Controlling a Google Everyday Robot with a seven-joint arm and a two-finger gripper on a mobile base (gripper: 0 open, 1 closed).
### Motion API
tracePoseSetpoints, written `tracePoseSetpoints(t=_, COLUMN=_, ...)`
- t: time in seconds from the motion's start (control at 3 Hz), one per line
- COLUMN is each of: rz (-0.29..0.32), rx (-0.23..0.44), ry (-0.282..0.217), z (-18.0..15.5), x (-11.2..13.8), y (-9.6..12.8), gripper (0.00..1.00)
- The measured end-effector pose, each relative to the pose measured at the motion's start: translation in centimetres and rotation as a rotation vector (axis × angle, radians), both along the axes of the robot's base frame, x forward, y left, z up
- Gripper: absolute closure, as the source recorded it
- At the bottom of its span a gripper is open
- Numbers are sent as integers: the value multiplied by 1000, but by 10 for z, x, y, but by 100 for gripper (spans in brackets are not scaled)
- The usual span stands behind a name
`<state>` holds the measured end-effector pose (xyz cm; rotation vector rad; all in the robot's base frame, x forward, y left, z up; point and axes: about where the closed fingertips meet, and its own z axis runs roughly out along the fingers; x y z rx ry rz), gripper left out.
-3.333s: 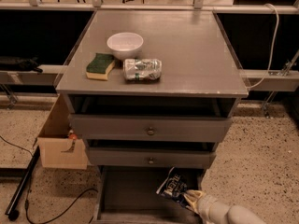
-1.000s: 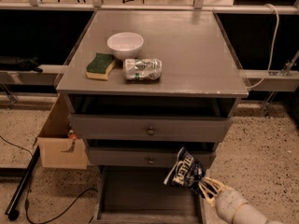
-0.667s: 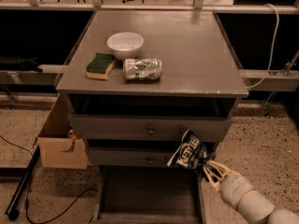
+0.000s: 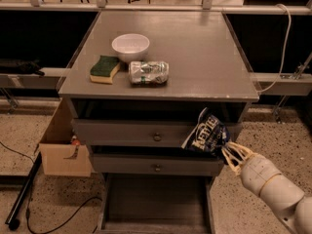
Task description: Pick blue chip bag from bottom drawer and place on counter
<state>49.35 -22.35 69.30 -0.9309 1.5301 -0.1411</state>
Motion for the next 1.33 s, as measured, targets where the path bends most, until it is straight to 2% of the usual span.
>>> tracePoseSetpoints(t=0.33, rz=0, rx=0, ry=0, z=0, x=0, y=0, gripper=100)
tracePoseSetpoints(t=0.67, rz=12, rx=12, ry=-73, z=31, x=1, y=2, gripper=100)
tracePoseSetpoints(t=1.0, rz=25, rx=28, ry=-201, z=104, x=-1, y=-3, gripper=100)
tracePoseSetpoints(t=1.33, rz=61, rx=-9, ry=-331, z=196, x=-3, y=1, gripper=100)
